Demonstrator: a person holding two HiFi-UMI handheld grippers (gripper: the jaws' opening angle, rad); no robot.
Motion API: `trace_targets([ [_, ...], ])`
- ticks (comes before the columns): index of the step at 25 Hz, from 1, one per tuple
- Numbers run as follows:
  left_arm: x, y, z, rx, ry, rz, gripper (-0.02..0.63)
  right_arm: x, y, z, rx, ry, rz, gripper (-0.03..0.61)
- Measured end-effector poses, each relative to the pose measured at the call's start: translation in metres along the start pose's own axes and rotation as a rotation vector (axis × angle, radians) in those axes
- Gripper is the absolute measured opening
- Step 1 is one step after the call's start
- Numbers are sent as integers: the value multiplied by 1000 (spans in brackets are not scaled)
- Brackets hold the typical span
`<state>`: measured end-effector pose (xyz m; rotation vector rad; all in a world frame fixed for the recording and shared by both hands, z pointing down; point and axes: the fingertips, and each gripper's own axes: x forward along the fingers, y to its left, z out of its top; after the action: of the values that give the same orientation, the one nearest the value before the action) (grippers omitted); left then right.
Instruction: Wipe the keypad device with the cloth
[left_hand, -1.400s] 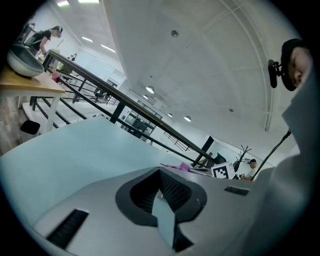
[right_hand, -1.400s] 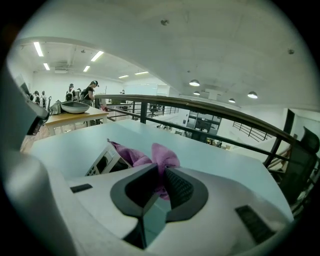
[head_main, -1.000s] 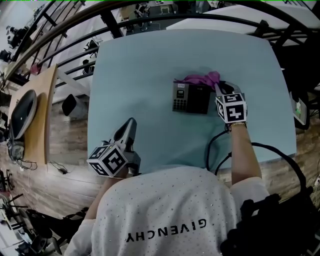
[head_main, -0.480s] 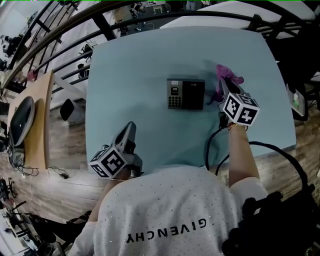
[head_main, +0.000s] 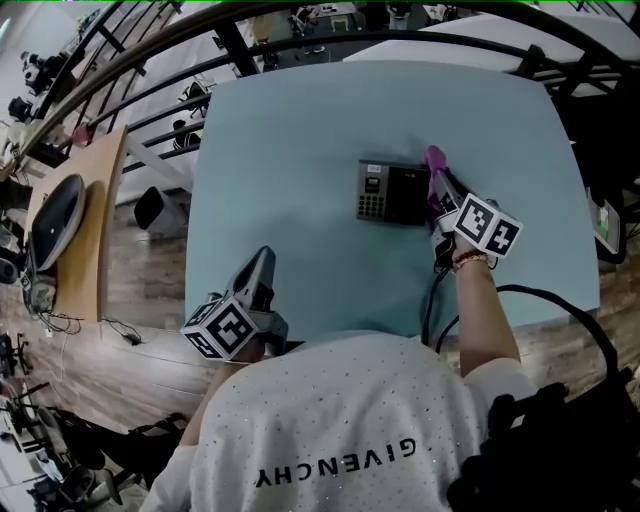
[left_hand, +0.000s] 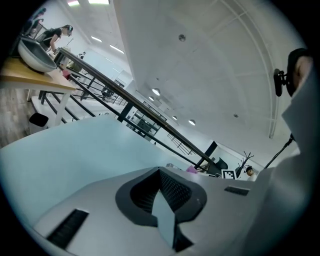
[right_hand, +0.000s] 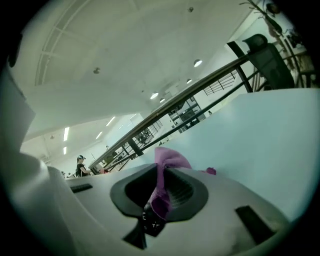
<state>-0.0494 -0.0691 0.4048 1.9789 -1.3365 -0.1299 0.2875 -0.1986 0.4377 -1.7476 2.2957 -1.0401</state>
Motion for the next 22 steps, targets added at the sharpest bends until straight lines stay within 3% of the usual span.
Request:
trace_targets([
  [10, -2, 6, 0, -14, -17, 2, 5, -3, -12, -31, 65, 75, -26, 49],
  [18, 1, 10, -16, -38, -30, 1, 5, -11, -9, -54, 8, 165, -29, 49],
  [22, 9, 6, -18, -89, -39, -12, 5, -12, -10, -60, -10, 197, -18, 49],
])
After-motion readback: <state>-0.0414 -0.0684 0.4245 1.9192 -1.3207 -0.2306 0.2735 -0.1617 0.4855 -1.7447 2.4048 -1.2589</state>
